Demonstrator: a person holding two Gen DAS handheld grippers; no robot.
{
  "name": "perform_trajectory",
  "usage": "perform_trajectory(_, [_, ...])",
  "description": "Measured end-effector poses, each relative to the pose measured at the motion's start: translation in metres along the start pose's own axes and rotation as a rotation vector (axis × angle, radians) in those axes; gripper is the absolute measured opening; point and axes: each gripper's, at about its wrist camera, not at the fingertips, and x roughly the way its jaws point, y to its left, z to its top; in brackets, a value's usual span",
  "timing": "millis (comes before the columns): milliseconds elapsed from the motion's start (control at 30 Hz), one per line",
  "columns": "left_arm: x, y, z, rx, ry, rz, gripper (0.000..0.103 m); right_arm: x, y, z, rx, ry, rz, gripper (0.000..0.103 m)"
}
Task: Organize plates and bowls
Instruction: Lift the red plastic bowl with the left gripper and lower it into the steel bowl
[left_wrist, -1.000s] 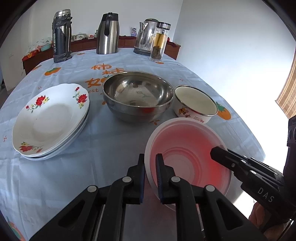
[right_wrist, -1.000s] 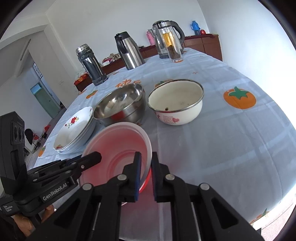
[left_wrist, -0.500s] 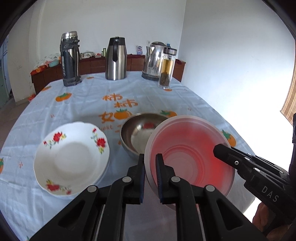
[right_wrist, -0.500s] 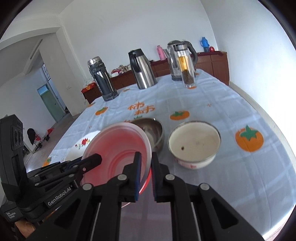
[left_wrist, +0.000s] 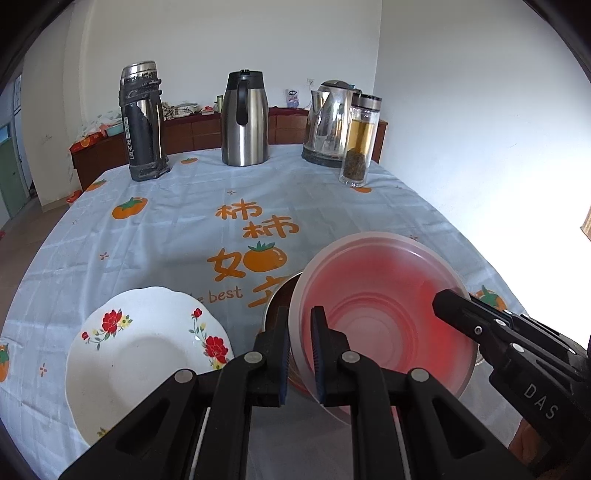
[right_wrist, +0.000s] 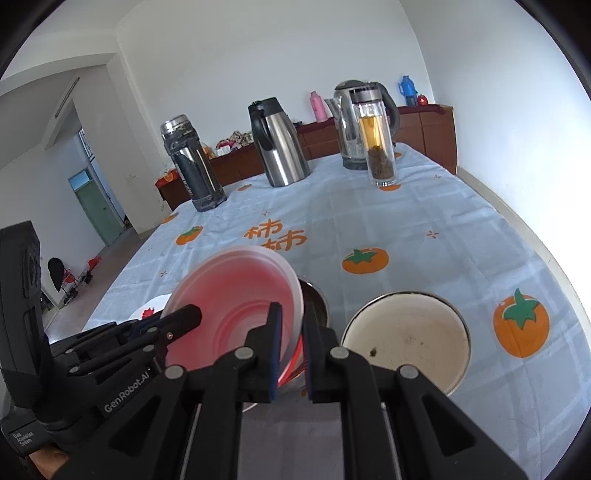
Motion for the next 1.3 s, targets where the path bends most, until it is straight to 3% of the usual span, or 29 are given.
perform_trajectory(500, [0.042, 0.007, -0.002, -0.011, 0.078, 0.027, 0.013, 0.039, -0.009, -0.005, 0.002, 0.066, -0.025, 0.01])
perform_trajectory(1033, [0.05, 0.005, 0.002, -0.006, 0.094, 0.032, 0.013, 0.04, -0.007, -0.005, -0.026, 0.035, -0.039, 0.014])
perform_trajectory(1067, [0.05, 0.005, 0.002, -0.007, 0.093, 0.031, 0.013, 0.04, -0.006, -0.005, -0.032, 0.033, -0.039, 0.022])
perform_trajectory(1100, [0.05, 0.005, 0.002, -0.008, 0.093, 0.031, 0.013, 0.039, -0.005, -0.005, -0.039, 0.026, -0.04, 0.038])
perform_trajectory(1167, [0.049, 0.005, 0.003, -0.011, 0.091, 0.031, 0.013, 0.036, -0.003, -0.005, -0.053, 0.003, -0.064, 0.059])
perform_trajectory(1300, [0.049, 0.004, 0.004, -0.006, 0.087, 0.04, 0.013, 0.028, -0.001, -0.002, -0.064, -0.036, -0.053, 0.06])
